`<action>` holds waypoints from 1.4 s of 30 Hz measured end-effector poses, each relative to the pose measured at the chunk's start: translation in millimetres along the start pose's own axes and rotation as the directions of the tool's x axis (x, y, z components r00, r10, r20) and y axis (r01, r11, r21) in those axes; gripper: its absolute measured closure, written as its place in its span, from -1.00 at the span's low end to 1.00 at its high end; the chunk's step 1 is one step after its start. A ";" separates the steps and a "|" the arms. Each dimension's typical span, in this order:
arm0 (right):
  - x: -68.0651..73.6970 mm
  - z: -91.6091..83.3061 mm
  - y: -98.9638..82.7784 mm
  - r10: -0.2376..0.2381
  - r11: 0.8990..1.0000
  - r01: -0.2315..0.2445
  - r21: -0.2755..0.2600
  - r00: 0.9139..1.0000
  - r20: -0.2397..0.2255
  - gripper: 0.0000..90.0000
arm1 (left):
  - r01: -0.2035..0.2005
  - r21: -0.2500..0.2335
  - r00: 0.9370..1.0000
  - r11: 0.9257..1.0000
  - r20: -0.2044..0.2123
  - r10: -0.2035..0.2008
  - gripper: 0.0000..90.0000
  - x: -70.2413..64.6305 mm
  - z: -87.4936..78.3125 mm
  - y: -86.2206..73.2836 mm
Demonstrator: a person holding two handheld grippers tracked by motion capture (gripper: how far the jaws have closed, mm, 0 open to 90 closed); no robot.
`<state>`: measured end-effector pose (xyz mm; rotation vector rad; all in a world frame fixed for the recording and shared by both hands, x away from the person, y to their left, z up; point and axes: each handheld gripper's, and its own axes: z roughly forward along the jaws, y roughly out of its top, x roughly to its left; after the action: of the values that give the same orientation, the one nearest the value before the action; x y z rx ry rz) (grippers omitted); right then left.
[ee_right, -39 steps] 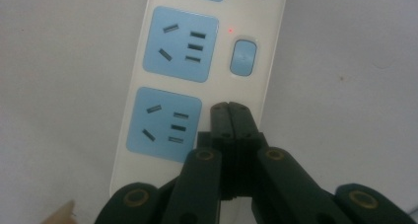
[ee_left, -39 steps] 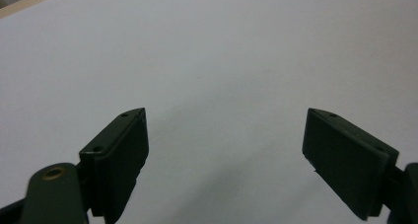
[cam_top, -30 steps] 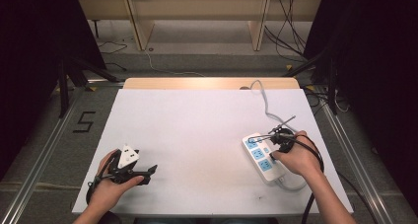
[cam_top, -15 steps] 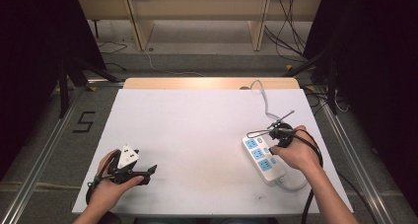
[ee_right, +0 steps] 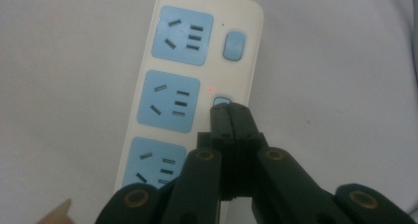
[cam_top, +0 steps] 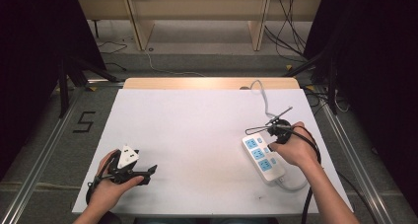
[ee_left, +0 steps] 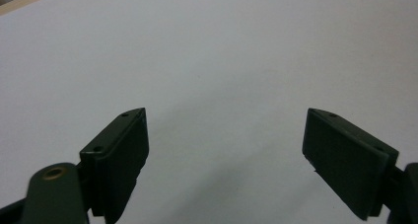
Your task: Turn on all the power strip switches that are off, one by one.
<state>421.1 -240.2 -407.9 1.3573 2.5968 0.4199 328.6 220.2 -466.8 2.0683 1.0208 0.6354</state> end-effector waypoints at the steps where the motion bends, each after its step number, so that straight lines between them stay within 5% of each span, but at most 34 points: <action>1: 0.4 -0.4 0.8 0.006 1.000 -0.006 0.001 1.000 0.002 1.00 | -0.001 0.000 1.000 1.000 -0.002 0.001 -0.61 0.0 -0.1 0.0; 42: -2.0 4.7 28.3 0.001 1.000 -0.001 -0.028 1.000 0.013 1.00 | -0.011 -0.002 1.000 1.000 0.005 0.011 -0.60 -1.0 -1.3 0.9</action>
<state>445.3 -225.7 -402.9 1.3477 2.5700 0.4441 327.5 219.5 -465.4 2.0740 1.0056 0.6362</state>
